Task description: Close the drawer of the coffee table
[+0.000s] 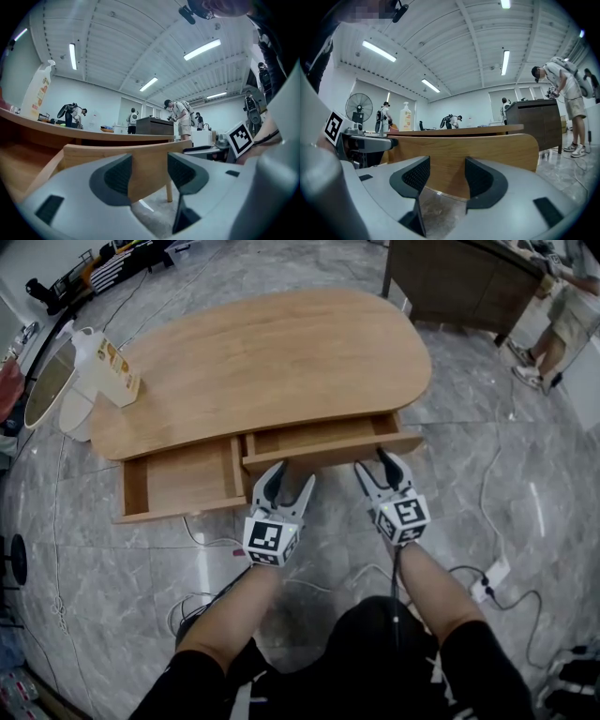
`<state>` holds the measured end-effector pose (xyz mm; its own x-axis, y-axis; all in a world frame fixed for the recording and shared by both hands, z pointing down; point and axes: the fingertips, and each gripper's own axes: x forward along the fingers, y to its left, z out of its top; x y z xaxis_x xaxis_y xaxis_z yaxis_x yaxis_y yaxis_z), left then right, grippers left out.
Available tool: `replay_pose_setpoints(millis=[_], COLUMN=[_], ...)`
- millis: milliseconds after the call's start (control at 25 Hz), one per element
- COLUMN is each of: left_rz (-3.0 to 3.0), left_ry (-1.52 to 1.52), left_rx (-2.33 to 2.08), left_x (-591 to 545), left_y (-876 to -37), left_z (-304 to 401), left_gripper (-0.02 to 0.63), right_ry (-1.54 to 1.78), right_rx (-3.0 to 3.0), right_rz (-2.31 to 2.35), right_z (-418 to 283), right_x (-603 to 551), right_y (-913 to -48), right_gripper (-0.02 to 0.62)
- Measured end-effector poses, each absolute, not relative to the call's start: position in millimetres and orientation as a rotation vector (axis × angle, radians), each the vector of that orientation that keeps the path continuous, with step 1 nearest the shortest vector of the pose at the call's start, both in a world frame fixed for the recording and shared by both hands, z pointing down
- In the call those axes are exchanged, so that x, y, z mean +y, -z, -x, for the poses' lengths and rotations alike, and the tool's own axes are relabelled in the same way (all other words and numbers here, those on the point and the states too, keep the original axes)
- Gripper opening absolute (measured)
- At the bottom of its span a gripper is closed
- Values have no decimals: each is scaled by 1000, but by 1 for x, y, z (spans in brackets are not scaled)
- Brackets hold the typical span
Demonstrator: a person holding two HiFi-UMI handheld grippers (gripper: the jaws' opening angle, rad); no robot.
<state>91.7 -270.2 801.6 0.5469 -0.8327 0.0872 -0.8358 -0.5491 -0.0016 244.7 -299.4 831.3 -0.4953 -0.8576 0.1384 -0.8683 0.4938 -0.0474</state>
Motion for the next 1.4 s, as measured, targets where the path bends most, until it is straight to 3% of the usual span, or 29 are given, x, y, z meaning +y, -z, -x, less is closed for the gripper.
replay_pose_setpoints(millis=[1400], left_rz=[-2594], left_ry=[-100], left_rx=[-1640], left_x=[-349], left_y=[-810], left_z=[-80], left_gripper=[227], right_ry=[-172], right_rx=[-2621], right_rz=[-1512], right_z=[-233], right_x=[-374], right_y=[-829], right_gripper=[233])
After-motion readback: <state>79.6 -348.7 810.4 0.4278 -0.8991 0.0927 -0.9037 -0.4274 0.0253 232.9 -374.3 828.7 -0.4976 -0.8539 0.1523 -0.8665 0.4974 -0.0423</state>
